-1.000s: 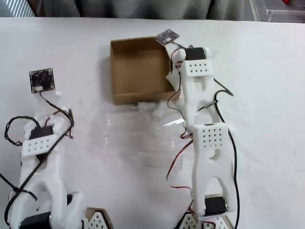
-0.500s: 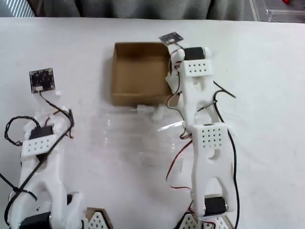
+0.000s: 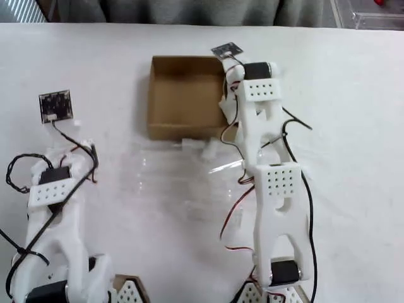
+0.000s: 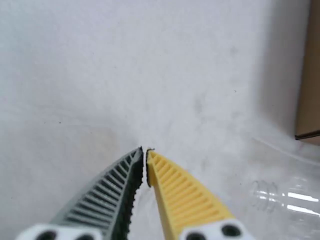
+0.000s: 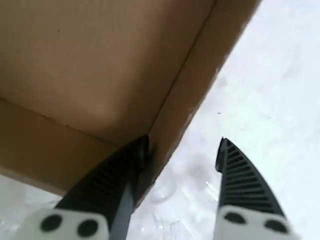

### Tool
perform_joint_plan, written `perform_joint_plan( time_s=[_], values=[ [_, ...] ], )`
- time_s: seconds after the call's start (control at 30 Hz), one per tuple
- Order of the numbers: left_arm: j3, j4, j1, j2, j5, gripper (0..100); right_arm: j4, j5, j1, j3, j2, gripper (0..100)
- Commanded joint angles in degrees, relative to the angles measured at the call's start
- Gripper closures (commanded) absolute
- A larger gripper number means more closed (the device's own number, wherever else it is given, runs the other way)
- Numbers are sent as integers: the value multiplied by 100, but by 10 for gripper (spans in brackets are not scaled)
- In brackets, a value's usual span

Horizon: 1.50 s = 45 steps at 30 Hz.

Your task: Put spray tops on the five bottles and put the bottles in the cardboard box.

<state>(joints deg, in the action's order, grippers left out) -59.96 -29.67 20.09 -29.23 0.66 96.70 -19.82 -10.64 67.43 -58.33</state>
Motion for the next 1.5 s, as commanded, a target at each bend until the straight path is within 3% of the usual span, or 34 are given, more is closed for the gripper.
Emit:
perform_joint_plan(
  time_s=[0.0,0.2,0.37,0.67,0.9,1.03,1.2,1.47],
  values=[
    [176,123,-101,-22,79,976,180,44,-57,343,462,796],
    [167,88,-215,-31,79,976,224,70,66,105,1156,868],
    [167,88,-224,-40,79,976,224,79,48,-1345,2167,986],
    [176,123,-75,-40,79,976,198,97,-374,-4246,4716,981],
    [211,132,198,-13,132,976,-22,290,-1429,-6330,6299,981],
    [264,141,409,13,193,976,-673,422,-1886,-7437,6765,981],
    [484,105,681,259,791,976,-1297,457,-2334,-8369,6879,981],
    [1407,-475,796,1262,791,976,-2202,457,-2387,-9160,6862,981]
  ],
)
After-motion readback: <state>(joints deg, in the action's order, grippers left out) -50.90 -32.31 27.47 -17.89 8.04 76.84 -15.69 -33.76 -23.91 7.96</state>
